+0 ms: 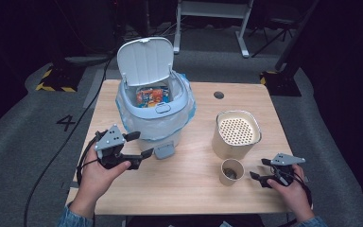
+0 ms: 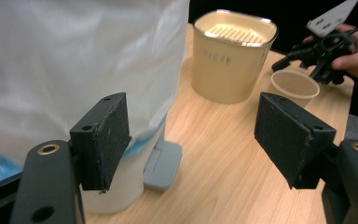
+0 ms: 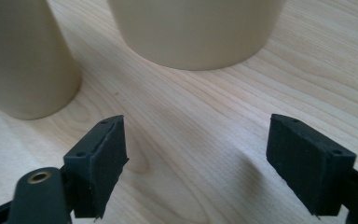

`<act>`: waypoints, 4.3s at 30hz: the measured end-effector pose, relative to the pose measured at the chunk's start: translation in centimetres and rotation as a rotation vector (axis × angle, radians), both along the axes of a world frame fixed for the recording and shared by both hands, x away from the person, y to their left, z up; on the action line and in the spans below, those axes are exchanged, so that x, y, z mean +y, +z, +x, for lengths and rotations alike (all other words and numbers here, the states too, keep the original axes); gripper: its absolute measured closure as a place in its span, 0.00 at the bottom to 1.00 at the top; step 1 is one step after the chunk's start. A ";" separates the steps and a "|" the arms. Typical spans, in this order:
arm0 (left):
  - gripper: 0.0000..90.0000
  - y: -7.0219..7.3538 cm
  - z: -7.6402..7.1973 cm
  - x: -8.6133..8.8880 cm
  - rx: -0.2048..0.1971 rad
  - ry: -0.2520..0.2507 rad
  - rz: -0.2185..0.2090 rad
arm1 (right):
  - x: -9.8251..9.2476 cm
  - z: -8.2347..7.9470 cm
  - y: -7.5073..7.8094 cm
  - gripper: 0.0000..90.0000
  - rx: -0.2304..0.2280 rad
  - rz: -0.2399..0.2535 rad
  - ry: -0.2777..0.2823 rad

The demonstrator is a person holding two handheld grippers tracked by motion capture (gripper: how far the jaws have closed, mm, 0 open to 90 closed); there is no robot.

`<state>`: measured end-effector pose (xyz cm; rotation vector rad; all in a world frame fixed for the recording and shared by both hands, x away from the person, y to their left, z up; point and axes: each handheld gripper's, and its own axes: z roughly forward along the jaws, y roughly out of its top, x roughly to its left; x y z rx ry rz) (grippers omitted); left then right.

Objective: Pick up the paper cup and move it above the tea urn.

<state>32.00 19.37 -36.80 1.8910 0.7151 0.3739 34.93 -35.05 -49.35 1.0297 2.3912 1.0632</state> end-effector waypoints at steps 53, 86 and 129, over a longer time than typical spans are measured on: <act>0.22 -13.4 2.4 2.1 0.243 0.121 0.301 | 8.2 -2.5 0.0 0.30 -0.071 0.154 0.199; 0.18 -13.7 2.5 1.9 0.227 0.123 0.297 | 5.9 -2.7 5.9 0.36 -0.052 0.235 0.241; 0.18 -13.7 3.1 1.1 0.226 0.122 0.299 | 2.8 5.0 16.4 0.37 -0.186 0.210 0.127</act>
